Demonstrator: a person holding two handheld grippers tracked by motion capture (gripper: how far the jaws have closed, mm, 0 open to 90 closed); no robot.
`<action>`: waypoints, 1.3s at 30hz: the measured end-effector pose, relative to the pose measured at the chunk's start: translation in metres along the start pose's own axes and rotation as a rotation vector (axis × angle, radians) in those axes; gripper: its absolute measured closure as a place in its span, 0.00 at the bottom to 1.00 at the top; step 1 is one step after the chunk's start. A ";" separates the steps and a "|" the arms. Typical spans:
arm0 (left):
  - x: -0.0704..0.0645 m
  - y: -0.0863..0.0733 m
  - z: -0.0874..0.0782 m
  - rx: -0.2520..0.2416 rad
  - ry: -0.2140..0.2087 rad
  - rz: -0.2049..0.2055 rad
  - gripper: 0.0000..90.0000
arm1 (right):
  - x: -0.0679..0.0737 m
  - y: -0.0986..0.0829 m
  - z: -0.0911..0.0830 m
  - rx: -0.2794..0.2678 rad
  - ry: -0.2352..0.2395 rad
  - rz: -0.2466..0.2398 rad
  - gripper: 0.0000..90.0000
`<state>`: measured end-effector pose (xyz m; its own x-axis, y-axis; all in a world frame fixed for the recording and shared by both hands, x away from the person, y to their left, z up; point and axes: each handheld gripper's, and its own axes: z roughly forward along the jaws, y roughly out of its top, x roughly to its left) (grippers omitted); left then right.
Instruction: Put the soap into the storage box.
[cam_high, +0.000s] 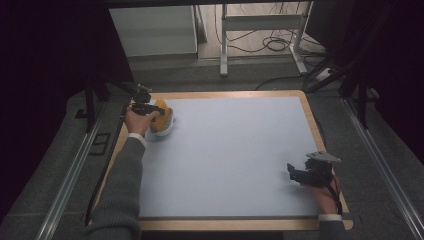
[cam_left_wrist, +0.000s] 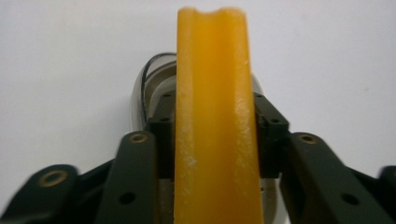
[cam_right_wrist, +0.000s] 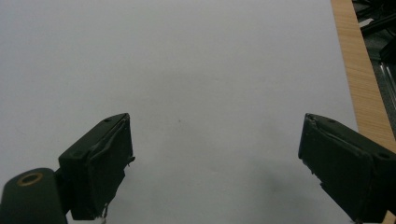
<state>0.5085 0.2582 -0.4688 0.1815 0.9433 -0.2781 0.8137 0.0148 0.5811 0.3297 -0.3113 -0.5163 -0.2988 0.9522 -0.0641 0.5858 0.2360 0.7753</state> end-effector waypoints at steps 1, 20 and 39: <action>-0.002 0.001 -0.003 -0.024 -0.006 -0.001 0.59 | 0.000 0.000 0.000 0.001 0.001 0.001 0.11; -0.029 -0.027 -0.084 -0.177 -0.059 0.235 0.28 | 0.002 0.002 -0.003 -0.004 -0.003 -0.011 0.11; -0.051 -0.128 -0.086 -0.161 -0.200 0.322 0.28 | 0.005 0.004 -0.005 -0.013 -0.002 -0.023 0.11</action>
<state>0.3474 0.2369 -0.4637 0.5296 0.8252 -0.1963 0.6035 -0.2039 0.7708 0.3269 -0.3067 -0.5109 -0.3105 0.9469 -0.0835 0.5687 0.2554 0.7819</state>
